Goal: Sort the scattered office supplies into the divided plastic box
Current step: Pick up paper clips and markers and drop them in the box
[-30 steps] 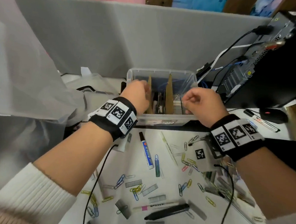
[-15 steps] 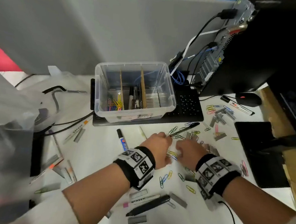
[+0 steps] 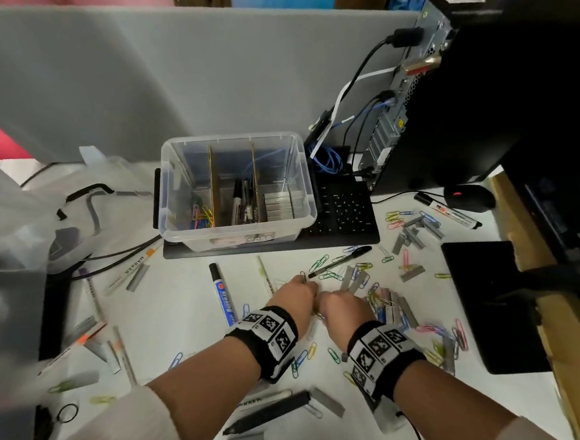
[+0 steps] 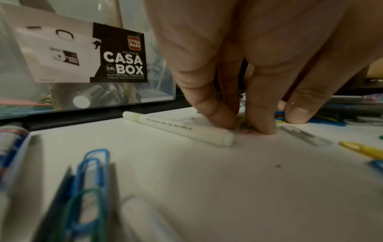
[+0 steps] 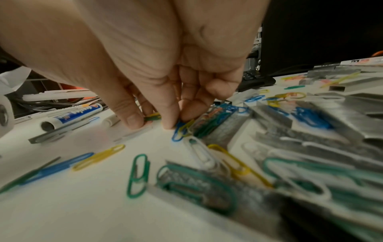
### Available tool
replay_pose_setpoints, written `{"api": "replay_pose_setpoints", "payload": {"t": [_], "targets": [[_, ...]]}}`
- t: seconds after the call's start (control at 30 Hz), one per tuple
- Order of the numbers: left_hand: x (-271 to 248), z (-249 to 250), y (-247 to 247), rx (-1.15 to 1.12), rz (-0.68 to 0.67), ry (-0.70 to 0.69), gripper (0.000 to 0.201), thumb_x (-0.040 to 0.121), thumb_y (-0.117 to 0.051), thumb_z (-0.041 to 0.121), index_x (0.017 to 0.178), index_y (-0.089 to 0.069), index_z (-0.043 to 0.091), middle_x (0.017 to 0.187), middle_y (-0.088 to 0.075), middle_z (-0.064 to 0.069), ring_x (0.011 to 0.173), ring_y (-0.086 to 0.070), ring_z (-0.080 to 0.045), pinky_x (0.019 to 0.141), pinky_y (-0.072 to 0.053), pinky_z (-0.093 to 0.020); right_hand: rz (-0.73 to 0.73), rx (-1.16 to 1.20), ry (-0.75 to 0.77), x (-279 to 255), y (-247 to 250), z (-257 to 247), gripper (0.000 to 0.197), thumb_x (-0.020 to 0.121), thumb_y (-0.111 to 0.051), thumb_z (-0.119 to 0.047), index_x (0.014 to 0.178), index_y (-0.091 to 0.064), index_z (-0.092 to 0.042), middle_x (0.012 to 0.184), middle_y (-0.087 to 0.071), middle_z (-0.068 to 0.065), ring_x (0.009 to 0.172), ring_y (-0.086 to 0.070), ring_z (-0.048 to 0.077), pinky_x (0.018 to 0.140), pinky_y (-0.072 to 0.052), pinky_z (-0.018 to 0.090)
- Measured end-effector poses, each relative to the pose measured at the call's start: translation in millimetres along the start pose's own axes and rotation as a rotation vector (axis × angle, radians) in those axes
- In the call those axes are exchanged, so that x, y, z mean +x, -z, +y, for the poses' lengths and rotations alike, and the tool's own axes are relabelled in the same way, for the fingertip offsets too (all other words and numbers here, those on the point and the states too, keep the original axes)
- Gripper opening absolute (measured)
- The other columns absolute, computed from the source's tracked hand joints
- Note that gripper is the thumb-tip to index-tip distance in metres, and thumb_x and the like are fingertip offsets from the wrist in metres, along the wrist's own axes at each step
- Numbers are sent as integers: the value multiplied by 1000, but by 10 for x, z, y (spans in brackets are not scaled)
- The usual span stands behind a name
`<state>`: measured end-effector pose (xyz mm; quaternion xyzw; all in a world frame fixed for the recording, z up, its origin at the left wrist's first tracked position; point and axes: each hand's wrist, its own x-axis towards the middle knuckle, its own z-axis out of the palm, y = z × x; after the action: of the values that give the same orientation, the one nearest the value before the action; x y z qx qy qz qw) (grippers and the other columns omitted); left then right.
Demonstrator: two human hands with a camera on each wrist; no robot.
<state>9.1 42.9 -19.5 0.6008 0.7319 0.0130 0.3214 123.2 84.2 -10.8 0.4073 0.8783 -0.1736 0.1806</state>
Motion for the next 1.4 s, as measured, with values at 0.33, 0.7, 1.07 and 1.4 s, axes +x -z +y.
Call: {"api": "replay_pose_setpoints", "payload": {"t": [0.33, 0.7, 1.07, 1.4], "targets": [[2, 134, -11, 116, -53, 65, 26, 87, -54, 5, 113, -54, 9, 115, -60, -12, 107, -58, -28, 88, -46, -33, -24, -36, 20, 39, -30, -5, 31, 91, -43, -2, 117, -58, -11, 112, -63, 9, 106, -60, 28, 86, -46, 37], [-58, 102, -18, 134, -56, 35, 36, 84, -54, 1, 119, -50, 8, 119, -55, -12, 109, -57, -30, 90, -46, -34, 75, 89, 135, 21, -57, 205, 26, 87, -44, -1, 105, -55, -16, 101, -51, 5, 90, -56, 25, 76, -44, 32], [313, -180, 159, -116, 199, 160, 30, 85, -57, 0, 113, -58, 10, 120, -51, -9, 108, -55, -26, 86, -41, -23, 144, 234, -4, 404, 203, 376, 16, 83, -49, 1, 91, -56, -10, 99, -52, 5, 83, -56, 28, 70, -44, 28], [499, -156, 136, -3, 69, 136, 34, 83, -60, 4, 116, -58, 13, 123, -48, -9, 107, -57, -30, 91, -46, -32, 31, -54, 34, 478, 265, 225, 30, 82, -39, 7, 100, -51, -14, 94, -47, 10, 89, -55, 28, 67, -41, 30]]}}
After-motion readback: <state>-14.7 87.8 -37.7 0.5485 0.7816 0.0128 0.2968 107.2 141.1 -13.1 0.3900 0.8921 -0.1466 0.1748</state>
